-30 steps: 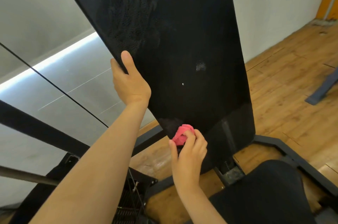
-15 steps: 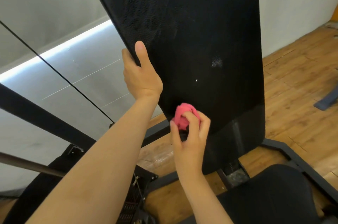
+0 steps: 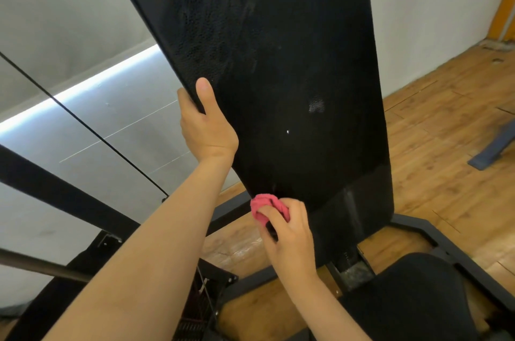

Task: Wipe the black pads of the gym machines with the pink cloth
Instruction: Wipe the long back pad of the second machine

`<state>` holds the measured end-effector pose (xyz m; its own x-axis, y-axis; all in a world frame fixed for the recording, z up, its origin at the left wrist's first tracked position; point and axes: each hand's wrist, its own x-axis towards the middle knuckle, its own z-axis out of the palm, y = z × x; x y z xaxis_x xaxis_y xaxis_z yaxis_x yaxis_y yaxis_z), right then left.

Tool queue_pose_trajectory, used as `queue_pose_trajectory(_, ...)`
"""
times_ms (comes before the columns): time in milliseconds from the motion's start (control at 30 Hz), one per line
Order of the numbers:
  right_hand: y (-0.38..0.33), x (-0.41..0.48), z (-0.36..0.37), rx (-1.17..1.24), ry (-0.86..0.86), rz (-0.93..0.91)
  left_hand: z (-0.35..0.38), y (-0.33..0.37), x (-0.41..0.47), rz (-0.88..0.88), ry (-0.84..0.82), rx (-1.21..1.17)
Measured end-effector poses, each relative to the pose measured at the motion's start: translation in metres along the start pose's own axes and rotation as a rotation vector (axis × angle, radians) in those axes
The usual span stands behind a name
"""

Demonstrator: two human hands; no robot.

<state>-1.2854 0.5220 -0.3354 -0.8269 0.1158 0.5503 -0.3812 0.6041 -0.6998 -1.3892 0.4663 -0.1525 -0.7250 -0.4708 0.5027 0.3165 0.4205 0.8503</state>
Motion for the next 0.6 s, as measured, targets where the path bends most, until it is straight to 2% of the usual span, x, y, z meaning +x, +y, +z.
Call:
queue_pose_trajectory(100, -0.025, 0.029, -0.006, 0.001, 0.097, -0.112, 0.0, 0.0, 0.0, -0.003, -0.001, 0.001)
queue_pose_trajectory(267, -0.01, 0.037, 0.0, -0.099, 0.083, -0.234, 0.0, -0.002, 0.0, -0.004, -0.016, 0.004)
queue_pose_trajectory(400, 0.017, 0.006, 0.004, -0.093, 0.075, -0.148, -0.001, -0.001, 0.001, -0.012, -0.022, -0.007)
queue_pose_trajectory(533, 0.033, -0.016, 0.007, -0.109, -0.023, -0.114, 0.0, -0.002, 0.002, -0.022, -0.031, -0.02)
queue_pose_trajectory(600, 0.03, -0.015, 0.004, -0.082, 0.002, -0.087, 0.0, -0.002, 0.002, -0.025, -0.026, -0.021)
